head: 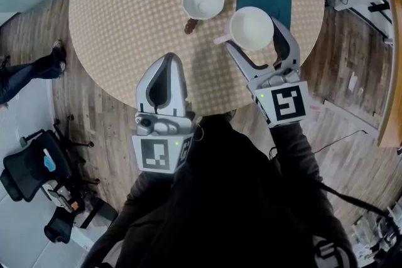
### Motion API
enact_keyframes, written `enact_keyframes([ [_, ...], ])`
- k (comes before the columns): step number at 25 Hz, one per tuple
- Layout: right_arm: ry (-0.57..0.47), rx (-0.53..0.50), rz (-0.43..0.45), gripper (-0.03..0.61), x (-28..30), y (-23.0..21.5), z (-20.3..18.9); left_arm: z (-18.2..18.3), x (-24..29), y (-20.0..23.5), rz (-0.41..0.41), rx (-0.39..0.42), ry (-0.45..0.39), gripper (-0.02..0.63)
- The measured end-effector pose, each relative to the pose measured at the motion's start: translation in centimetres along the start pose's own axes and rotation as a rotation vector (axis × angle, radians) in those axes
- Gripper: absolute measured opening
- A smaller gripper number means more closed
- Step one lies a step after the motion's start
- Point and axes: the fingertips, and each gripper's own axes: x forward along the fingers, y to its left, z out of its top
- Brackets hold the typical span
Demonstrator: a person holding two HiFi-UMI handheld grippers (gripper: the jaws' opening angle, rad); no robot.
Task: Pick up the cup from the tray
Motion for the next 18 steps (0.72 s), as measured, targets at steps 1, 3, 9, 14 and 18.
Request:
enact_keyframes([
  [1, -0.005, 0.002, 0.009, 0.371, -0.1, 0.6, -0.1, 0.0, -0.4, 0.0, 0.0, 0.003, 0.002, 0.006],
  [3, -0.003, 0.004, 0.027, 0.371, -0.1, 1.8, -0.5, 0.0, -1.0, 0.1, 0.005, 0.002, -0.002, 0.006],
  [9, 0.02, 0.013, 0.079, 0.371, 0.3, 4.3, -2.2, -0.4, -1.6, 0.5, 0.012, -0.027, -0.003, 0.006],
  [14, 0.066, 0.007, 0.13, 0.371, 1.2, 6.2, -4.5, -1.7, -1.3, 1.4, 0.024, -0.033, 0.028, 0.006],
  [18, 0.094, 0.011, 0.157, 0.371, 2.1, 7.1, -6.1, -2.5, -0.9, 2.2, 0.032, -0.05, 0.043, 0.006],
])
